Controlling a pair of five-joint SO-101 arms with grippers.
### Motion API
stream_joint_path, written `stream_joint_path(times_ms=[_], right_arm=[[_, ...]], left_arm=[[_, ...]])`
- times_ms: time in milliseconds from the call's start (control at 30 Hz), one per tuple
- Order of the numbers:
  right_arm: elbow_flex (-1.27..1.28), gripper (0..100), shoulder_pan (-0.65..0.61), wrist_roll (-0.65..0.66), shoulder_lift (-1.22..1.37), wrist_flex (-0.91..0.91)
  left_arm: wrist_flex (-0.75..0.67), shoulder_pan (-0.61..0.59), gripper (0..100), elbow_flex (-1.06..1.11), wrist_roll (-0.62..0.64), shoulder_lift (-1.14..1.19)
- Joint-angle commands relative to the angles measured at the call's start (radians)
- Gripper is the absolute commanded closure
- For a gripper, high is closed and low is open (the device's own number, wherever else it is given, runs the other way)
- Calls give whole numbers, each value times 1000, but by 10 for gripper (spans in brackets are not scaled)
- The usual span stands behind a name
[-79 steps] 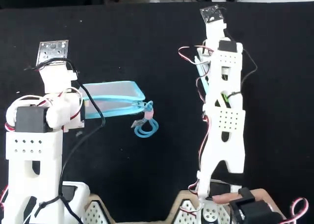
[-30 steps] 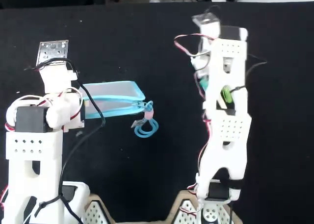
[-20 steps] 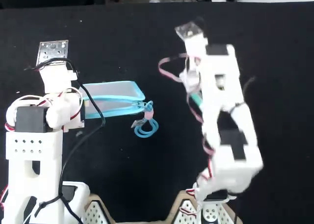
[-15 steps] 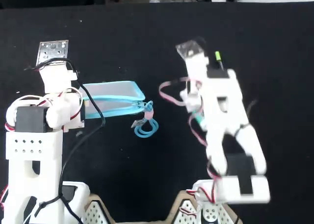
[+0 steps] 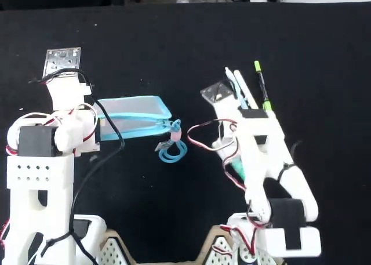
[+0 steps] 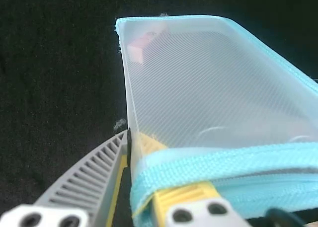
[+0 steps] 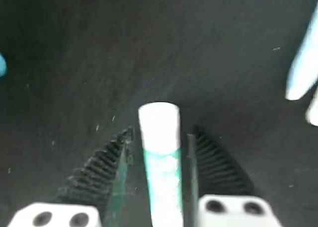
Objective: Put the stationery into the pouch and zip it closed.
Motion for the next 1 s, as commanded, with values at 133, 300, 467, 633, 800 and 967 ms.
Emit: stream_joint_path(times_ms=[133,300,467,633,800,967], right_arm=[[-150,812,-9,51,97,146],[-216,812,-5,52,197,106],[-257,821,-5,52,275,86],[-245,972,-3,48,228,94],[-205,988,-3,49,28,180],[-189,988,-11,46,-300,310]], left_arm=[[3,-13,970,1,8,6],[3,-13,970,1,8,6],[3,-13,970,2,8,6],[3,-13,970,-1,8,6],[3,-13,970,-1,8,6],[3,-13,970,1,8,6]])
